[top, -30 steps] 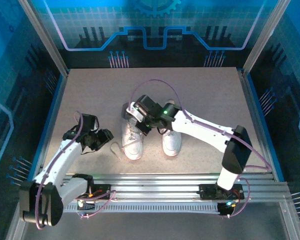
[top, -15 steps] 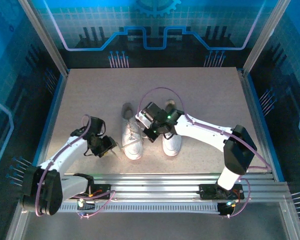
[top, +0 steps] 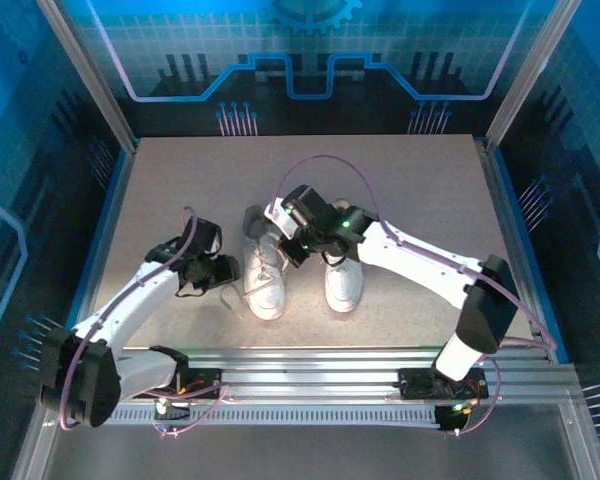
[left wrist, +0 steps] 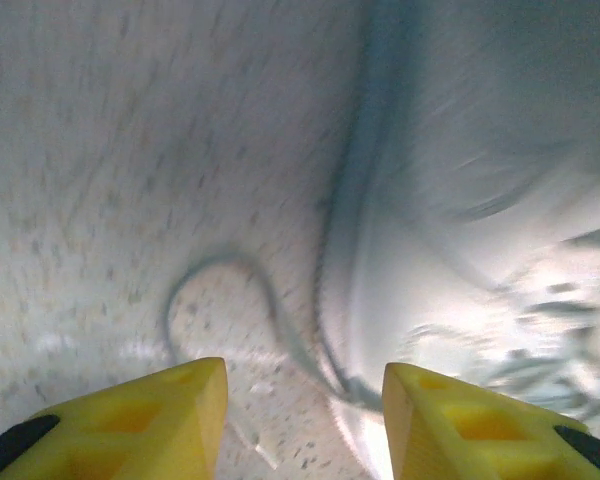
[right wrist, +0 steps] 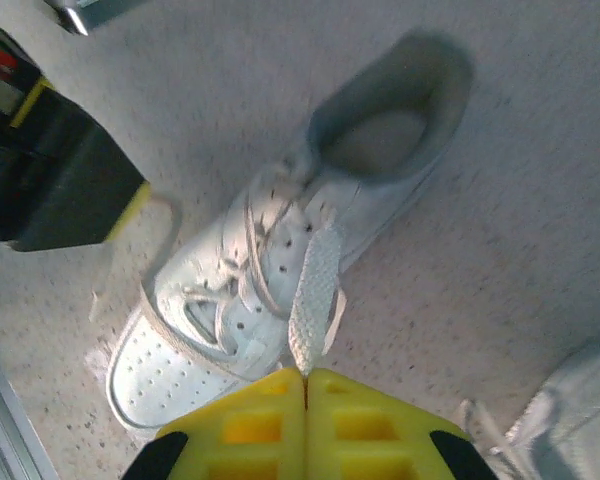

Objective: Tie the shoes

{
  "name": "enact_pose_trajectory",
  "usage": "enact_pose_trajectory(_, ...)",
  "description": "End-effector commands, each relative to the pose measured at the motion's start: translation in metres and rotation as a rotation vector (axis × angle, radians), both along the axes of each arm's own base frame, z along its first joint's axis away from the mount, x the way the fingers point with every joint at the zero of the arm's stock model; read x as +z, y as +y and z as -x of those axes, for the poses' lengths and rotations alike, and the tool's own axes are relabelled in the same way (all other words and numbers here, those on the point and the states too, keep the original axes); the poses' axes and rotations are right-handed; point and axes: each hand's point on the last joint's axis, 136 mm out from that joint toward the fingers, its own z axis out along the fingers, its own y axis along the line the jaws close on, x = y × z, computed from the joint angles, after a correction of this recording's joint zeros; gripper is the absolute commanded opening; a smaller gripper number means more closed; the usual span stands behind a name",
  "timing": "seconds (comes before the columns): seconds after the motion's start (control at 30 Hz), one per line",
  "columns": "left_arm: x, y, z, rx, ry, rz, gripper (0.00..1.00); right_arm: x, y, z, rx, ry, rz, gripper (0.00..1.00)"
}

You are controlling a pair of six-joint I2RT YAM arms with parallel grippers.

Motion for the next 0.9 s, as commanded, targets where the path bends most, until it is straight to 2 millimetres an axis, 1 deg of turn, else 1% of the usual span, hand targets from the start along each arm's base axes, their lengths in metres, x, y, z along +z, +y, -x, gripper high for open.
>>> enact_pose_trajectory(0.0,0.023,0.008,-0.012,-0.096,-0.094,-0.104,0.44,0.074,-0.007,0.004,0.001,-0.13,-0.131,0.0)
enact_pose_trajectory(0.1,0.029,0.011,-0.017,-0.107,-0.113,-0.122,0.43,0.098,-0.016,0.011,-0.015,-0.158,-0.192,0.0)
enact_pose_trajectory(0.23,0.032,0.014,-0.021,-0.112,-0.126,-0.132,0.42,0.118,-0.032,0.024,-0.038,-0.171,-0.256,0.0)
enact_pose_trajectory(0.37,0.037,0.02,-0.027,-0.116,-0.141,-0.145,0.41,0.131,-0.053,0.034,-0.081,-0.189,-0.289,0.0)
enact_pose_trajectory(0.43,0.04,0.025,-0.029,-0.112,-0.144,-0.156,0.41,0.128,-0.069,0.035,-0.124,-0.2,-0.274,0.0)
enact_pose_trajectory(0.47,0.04,0.027,-0.03,-0.11,-0.143,-0.16,0.41,0.123,-0.075,0.034,-0.141,-0.197,-0.259,0.0)
enact_pose_trajectory(0.5,0.04,0.03,-0.03,-0.103,-0.136,-0.163,0.41,0.113,-0.082,0.032,-0.159,-0.185,-0.235,0.0)
enact_pose_trajectory(0.57,0.037,0.037,-0.028,-0.06,-0.099,-0.172,0.41,0.088,-0.091,0.029,-0.19,-0.122,-0.193,0.0)
enact_pose_trajectory(0.63,0.028,0.051,-0.021,0.031,-0.025,-0.198,0.41,0.056,-0.093,0.027,-0.203,-0.038,-0.155,0.0)
enact_pose_trajectory(0.7,0.016,0.057,-0.013,0.108,0.047,-0.19,0.41,0.027,-0.087,0.028,-0.195,0.046,-0.133,0.0)
enact_pose_trajectory(0.73,0.01,0.055,-0.01,0.12,0.068,-0.164,0.42,0.011,-0.081,0.03,-0.18,0.085,-0.124,0.0)
enact_pose_trajectory(0.8,0.003,0.046,-0.008,0.093,0.075,-0.12,0.43,-0.016,-0.073,0.032,-0.155,0.152,-0.1,0.0)
enact_pose_trajectory(0.83,0.0,0.045,-0.007,0.082,0.078,-0.117,0.43,-0.028,-0.068,0.035,-0.135,0.184,-0.087,0.0)
enact_pose_trajectory(0.87,-0.002,0.045,-0.005,0.074,0.083,-0.122,0.43,-0.036,-0.063,0.037,-0.109,0.203,-0.077,0.0)
